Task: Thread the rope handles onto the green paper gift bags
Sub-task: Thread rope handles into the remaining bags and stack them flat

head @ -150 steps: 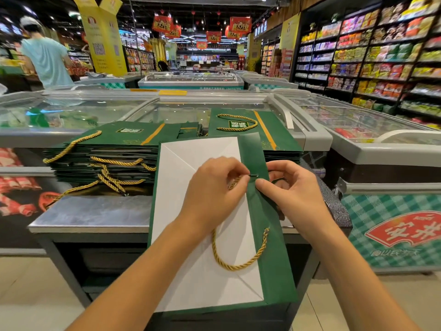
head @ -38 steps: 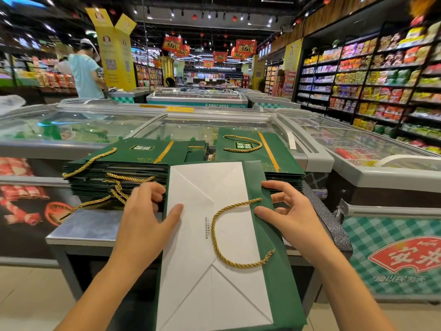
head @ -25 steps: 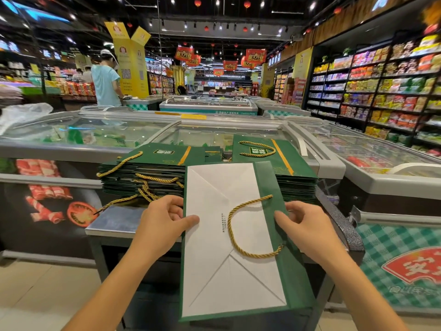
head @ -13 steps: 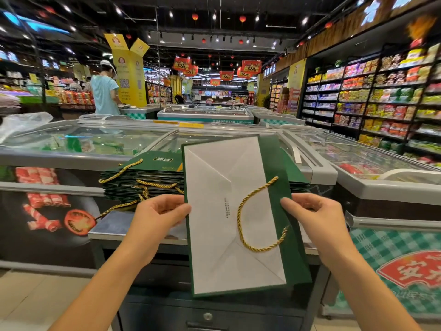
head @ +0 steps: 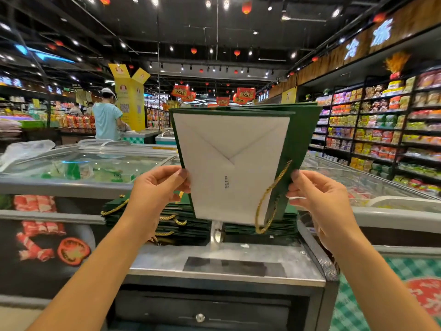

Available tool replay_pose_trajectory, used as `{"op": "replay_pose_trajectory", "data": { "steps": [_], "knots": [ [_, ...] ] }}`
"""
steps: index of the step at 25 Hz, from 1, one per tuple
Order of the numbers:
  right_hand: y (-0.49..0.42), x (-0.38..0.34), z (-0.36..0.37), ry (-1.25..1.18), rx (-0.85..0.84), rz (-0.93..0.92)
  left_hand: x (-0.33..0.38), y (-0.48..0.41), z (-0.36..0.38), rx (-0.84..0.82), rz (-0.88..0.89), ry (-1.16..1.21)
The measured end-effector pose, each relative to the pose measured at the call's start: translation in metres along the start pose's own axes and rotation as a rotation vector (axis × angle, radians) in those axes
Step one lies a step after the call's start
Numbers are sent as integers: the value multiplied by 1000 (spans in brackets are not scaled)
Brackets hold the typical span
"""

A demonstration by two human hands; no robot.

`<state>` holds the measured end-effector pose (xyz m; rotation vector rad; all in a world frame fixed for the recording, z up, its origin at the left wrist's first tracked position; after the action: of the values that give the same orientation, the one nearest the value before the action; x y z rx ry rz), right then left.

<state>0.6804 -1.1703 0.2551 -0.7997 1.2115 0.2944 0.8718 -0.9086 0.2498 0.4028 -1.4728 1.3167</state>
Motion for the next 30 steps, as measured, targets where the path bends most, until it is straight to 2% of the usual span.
{"op": "replay_pose_trajectory", "data": {
  "steps": [5, 8, 11, 14, 20, 30],
  "knots": [
    [-15, -2, 3, -239, -101, 201, 1, -22, 11, -47, -142, 55],
    [-24, 12, 1, -189, -153, 250, -16, -30, 19, -100, -219, 72],
    [-33, 27, -4, -137, -163, 263, -35, -38, 26, -169, -210, -93],
    [-49, 41, -11, -86, -142, 251, -42, -50, 44, -237, -74, -342],
    [-102, 63, -37, 223, 59, 164, -77, -96, 96, -387, 32, -698],
    [-155, 124, -30, 615, -118, 171, -152, -129, 133, -555, 57, -1078]
  ]
}}
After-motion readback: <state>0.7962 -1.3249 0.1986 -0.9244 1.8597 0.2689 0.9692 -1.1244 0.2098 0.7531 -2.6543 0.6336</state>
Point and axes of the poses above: each hand's wrist, its own y-axis away from the middle knuckle, its own z-axis out of the palm, x = y × z, the point moved 8 cm from there along -y, towards the middle knuckle, and after that the axes turned 5 degrees about z, right-handed, at the moved point
